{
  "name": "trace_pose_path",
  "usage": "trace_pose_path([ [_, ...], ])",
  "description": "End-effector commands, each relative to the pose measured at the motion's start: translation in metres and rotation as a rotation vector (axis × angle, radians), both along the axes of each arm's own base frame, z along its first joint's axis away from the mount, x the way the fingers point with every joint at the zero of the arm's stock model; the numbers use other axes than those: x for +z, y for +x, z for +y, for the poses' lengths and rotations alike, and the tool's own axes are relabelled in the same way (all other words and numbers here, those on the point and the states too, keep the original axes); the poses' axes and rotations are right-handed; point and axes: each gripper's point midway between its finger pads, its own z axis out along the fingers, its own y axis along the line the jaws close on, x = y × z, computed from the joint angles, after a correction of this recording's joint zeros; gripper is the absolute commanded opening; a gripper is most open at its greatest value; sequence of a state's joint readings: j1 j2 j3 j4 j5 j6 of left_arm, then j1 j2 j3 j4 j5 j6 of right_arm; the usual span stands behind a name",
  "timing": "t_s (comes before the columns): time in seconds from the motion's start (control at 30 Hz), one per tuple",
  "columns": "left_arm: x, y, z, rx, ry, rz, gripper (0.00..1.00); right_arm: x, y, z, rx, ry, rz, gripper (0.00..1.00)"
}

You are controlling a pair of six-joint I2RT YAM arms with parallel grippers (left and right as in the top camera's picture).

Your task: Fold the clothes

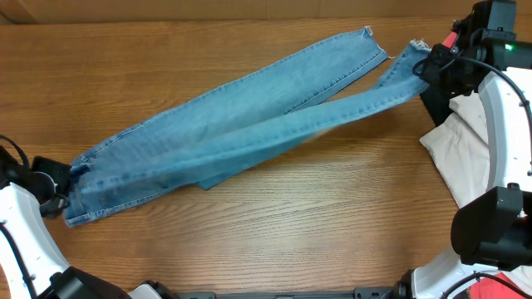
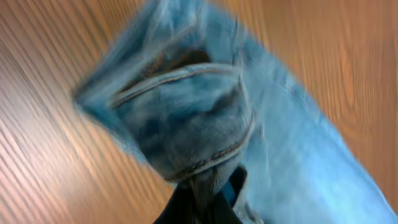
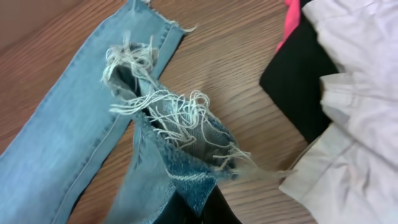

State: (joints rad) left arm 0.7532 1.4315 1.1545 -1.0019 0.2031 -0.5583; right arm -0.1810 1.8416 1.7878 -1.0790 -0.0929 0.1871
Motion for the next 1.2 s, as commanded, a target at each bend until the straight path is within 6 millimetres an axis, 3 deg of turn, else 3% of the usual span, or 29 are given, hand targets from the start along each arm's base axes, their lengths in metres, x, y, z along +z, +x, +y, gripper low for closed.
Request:
trace_pose_path([
  [0.0, 0.027, 0.014, -0.033, -0.085, -0.125, -0.141, 0.04, 0.011, 0.003, -0.023, -0.066, -0.043, -0.024, 0.04],
  [0.1, 0.039, 0.008, -0.053, -0.141, -0.168, -0.176, 0.04, 0.009, -0.003, -0.033, -0.090, -0.040, -0.008, 0.04],
  [0.43, 0.082, -0.047, -0.103, -0.177, -0.123, -0.195, 0.04, 0.008, -0.010, -0.051, -0.133, -0.037, 0.005, 0.04],
  [0.57, 0.088, -0.070, -0.122, -0.171, -0.130, -0.176, 0.04, 0.009, -0.008, -0.051, -0.131, -0.035, -0.004, 0.04],
  [0.7, 0.088, -0.087, -0.126, -0.122, -0.107, -0.135, 0.04, 0.012, -0.006, -0.047, -0.119, -0.017, -0.016, 0.04],
  [0.8, 0.084, -0.097, -0.121, -0.064, -0.081, -0.086, 0.04, 0.014, -0.005, -0.047, -0.117, -0.016, -0.022, 0.04],
  [0.97, 0.073, -0.108, -0.091, 0.057, 0.028, 0.013, 0.04, 0.015, -0.005, -0.047, -0.117, -0.015, -0.022, 0.04],
  [1.07, 0.061, -0.095, -0.071, 0.073, 0.075, 0.002, 0.04, 0.015, -0.006, -0.047, -0.117, -0.015, -0.019, 0.04],
  [1.17, 0.057, -0.065, -0.040, 0.042, 0.142, -0.040, 0.04, 0.013, -0.008, -0.044, -0.113, -0.003, -0.006, 0.04],
])
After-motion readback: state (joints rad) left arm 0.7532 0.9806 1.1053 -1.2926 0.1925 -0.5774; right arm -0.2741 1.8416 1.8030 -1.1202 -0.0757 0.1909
